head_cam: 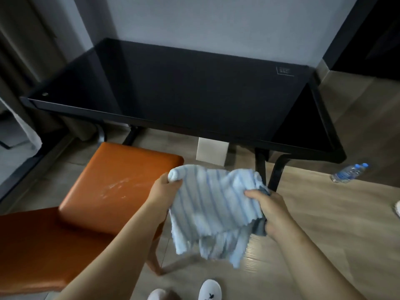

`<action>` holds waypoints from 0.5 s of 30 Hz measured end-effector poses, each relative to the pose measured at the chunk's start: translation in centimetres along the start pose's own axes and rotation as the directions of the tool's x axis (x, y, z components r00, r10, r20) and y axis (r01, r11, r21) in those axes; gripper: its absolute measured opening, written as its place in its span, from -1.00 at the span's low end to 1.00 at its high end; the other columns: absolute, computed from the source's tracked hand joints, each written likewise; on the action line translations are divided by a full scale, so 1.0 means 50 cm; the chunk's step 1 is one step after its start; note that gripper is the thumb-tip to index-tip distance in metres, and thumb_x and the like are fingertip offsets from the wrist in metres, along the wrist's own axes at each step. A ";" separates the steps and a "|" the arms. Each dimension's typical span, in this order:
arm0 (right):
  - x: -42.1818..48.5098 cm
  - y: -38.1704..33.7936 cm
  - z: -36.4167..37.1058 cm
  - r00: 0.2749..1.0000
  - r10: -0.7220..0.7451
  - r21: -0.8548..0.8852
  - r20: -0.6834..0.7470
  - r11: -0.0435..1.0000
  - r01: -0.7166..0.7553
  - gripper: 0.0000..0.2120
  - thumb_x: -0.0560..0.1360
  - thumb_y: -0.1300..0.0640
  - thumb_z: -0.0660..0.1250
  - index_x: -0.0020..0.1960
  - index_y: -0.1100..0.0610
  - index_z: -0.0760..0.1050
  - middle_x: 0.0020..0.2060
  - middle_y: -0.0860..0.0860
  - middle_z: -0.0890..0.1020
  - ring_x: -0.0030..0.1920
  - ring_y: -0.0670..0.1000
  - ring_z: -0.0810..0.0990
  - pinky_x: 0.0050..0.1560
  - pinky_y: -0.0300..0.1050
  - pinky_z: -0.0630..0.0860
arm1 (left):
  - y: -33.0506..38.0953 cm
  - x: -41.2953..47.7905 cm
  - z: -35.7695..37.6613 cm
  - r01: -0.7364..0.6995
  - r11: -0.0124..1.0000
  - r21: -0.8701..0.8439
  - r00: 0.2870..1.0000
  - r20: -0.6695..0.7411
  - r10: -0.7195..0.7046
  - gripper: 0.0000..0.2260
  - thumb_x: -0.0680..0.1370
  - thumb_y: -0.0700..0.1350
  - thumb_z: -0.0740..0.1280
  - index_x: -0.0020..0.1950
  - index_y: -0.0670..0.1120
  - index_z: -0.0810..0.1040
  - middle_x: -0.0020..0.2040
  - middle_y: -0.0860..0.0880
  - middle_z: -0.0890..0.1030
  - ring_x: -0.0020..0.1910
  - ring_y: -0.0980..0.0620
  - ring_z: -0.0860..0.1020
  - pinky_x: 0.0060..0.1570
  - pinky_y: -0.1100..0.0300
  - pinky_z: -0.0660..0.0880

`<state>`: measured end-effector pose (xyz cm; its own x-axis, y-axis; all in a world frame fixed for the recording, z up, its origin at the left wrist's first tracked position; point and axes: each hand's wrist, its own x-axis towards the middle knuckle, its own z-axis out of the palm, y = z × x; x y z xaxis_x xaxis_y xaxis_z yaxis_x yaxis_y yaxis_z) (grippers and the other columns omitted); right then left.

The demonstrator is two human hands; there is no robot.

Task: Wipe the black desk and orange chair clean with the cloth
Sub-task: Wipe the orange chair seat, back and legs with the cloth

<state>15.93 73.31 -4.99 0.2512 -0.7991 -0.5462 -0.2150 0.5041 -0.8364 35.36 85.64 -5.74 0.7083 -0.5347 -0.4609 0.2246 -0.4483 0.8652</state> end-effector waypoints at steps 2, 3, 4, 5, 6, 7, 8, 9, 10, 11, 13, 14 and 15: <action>0.015 -0.013 -0.003 0.996 0.053 0.104 0.072 0.993 -0.060 -0.78 0.37 0.27 0.39 0.02 0.20 0.60 -0.21 0.15 0.70 -0.20 0.16 0.67 -0.24 -0.09 0.56 | -0.005 0.015 0.014 -0.043 0.997 0.064 0.998 -0.047 0.046 -0.50 0.54 -0.11 0.33 0.44 -0.05 0.25 0.32 -0.01 0.40 0.25 -0.11 0.45 0.20 -0.06 0.45; 0.021 -0.018 0.001 0.992 0.074 0.142 0.107 0.986 -0.089 -0.76 0.37 0.25 0.38 0.03 0.19 0.59 -0.17 0.18 0.69 -0.15 0.20 0.67 -0.19 -0.04 0.57 | -0.004 0.020 0.020 -0.033 0.998 0.056 0.997 -0.073 0.037 -0.40 0.53 -0.07 0.36 0.48 -0.01 0.15 0.39 -0.02 0.33 0.32 -0.11 0.38 0.23 -0.02 0.42; 0.025 -0.024 0.009 0.984 0.101 0.163 0.147 0.979 -0.125 -0.74 0.36 0.22 0.37 0.05 0.18 0.58 -0.13 0.20 0.68 -0.09 0.23 0.65 -0.13 0.01 0.57 | -0.002 0.022 0.028 -0.013 1.000 0.027 0.997 -0.081 0.015 -0.34 0.51 -0.02 0.37 0.51 0.02 0.09 0.45 -0.04 0.26 0.38 -0.11 0.32 0.25 0.00 0.37; 0.028 -0.031 0.017 0.974 0.133 0.162 0.185 0.973 -0.164 -0.73 0.35 0.20 0.37 0.06 0.17 0.57 -0.11 0.21 0.67 -0.06 0.24 0.64 -0.10 0.03 0.56 | 0.000 0.022 0.040 0.001 1.000 -0.003 0.998 -0.059 -0.001 -0.31 0.51 0.04 0.36 0.52 0.04 0.06 0.48 -0.06 0.22 0.41 -0.11 0.28 0.27 0.00 0.33; 0.031 -0.039 0.028 0.960 0.164 0.146 0.225 0.969 -0.200 -0.72 0.35 0.17 0.38 0.06 0.17 0.56 -0.12 0.20 0.67 -0.06 0.24 0.64 -0.10 0.02 0.55 | 0.001 0.022 0.055 0.006 1.000 -0.023 1.000 -0.017 -0.006 -0.30 0.50 0.11 0.35 0.52 0.06 0.04 0.50 -0.06 0.18 0.43 -0.10 0.25 0.29 0.00 0.29; 0.034 -0.046 0.036 0.944 0.190 0.135 0.269 0.963 -0.233 -0.72 0.34 0.16 0.38 0.05 0.17 0.56 -0.15 0.19 0.68 -0.10 0.22 0.66 -0.13 -0.02 0.54 | 0.001 0.023 0.072 0.011 0.999 -0.037 0.999 0.037 -0.010 -0.28 0.48 0.17 0.33 0.52 0.07 0.03 0.51 -0.05 0.16 0.44 -0.10 0.22 0.30 0.00 0.26; 0.038 -0.054 0.045 0.924 0.212 0.135 0.318 0.954 -0.266 -0.74 0.34 0.14 0.38 0.02 0.17 0.56 -0.20 0.18 0.68 -0.16 0.19 0.67 -0.18 -0.06 0.54 | 0.003 0.026 0.086 0.035 0.998 -0.055 0.995 0.094 -0.030 -0.26 0.47 0.22 0.31 0.52 0.09 0.02 0.52 -0.04 0.15 0.45 -0.09 0.21 0.31 0.00 0.24; 0.044 -0.063 0.053 0.905 0.224 0.154 0.363 0.943 -0.296 -0.77 0.34 0.13 0.36 -0.03 0.18 0.58 -0.26 0.17 0.69 -0.24 0.16 0.68 -0.25 -0.10 0.55 | 0.008 0.031 0.097 0.082 0.992 -0.094 0.986 0.153 -0.067 -0.23 0.43 0.27 0.30 0.52 0.09 0.03 0.51 -0.03 0.18 0.44 -0.09 0.24 0.32 -0.01 0.25; 0.053 -0.070 0.060 0.888 0.230 0.179 0.398 0.930 -0.321 -0.81 0.35 0.12 0.35 -0.09 0.18 0.62 -0.30 0.16 0.68 -0.30 0.13 0.69 -0.31 -0.13 0.55 | 0.013 0.037 0.104 0.158 0.975 -0.156 0.967 0.222 -0.121 -0.20 0.37 0.32 0.31 0.51 0.08 0.10 0.47 -0.03 0.28 0.39 -0.09 0.33 0.29 -0.03 0.30; 0.063 -0.075 0.068 0.877 0.234 0.197 0.420 0.919 -0.340 -0.82 0.38 0.10 0.33 -0.17 0.17 0.67 -0.32 0.15 0.68 -0.33 0.11 0.69 -0.35 -0.13 0.56 | 0.018 0.046 0.106 0.243 0.943 -0.229 0.935 0.312 -0.166 -0.18 0.30 0.35 0.33 0.47 0.04 0.23 0.38 -0.06 0.42 0.29 -0.09 0.46 0.22 -0.01 0.41; 0.081 -0.084 0.097 0.880 0.230 0.153 0.416 0.936 -0.317 -0.79 0.45 0.08 0.32 -0.22 0.11 0.70 -0.26 0.14 0.69 -0.27 0.10 0.69 -0.31 -0.11 0.57 | 0.021 0.073 0.097 0.343 0.875 -0.343 0.869 0.469 -0.157 -0.31 0.28 0.36 0.35 0.28 -0.02 0.53 0.17 -0.09 0.61 0.12 -0.07 0.60 0.02 0.05 0.54; 0.097 -0.080 0.116 0.912 0.194 0.101 0.361 0.964 -0.245 -0.85 0.46 0.09 0.35 -0.10 0.07 0.68 -0.17 0.14 0.69 -0.18 0.11 0.69 -0.21 -0.06 0.58 | 0.020 0.088 0.091 0.364 0.849 -0.383 0.858 0.492 -0.146 -0.38 0.31 0.34 0.35 0.20 -0.04 0.60 0.13 -0.11 0.64 0.10 -0.08 0.61 0.02 0.05 0.55; 0.113 -0.075 0.134 0.954 0.135 0.059 0.266 0.986 -0.156 -0.79 0.45 0.12 0.38 0.09 0.06 0.59 -0.04 0.13 0.65 -0.06 0.13 0.66 -0.08 0.02 0.58 | 0.019 0.103 0.085 0.377 0.827 -0.417 0.866 0.475 -0.156 -0.40 0.32 0.30 0.38 0.19 -0.07 0.60 0.11 -0.14 0.64 0.10 -0.11 0.61 0.07 0.01 0.54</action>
<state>24.47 69.11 -5.24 0.4619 -0.6076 -0.6462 -0.1954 0.6409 -0.7423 36.40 79.40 -8.14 0.2607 -0.7334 -0.6278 0.7322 -0.2737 0.6237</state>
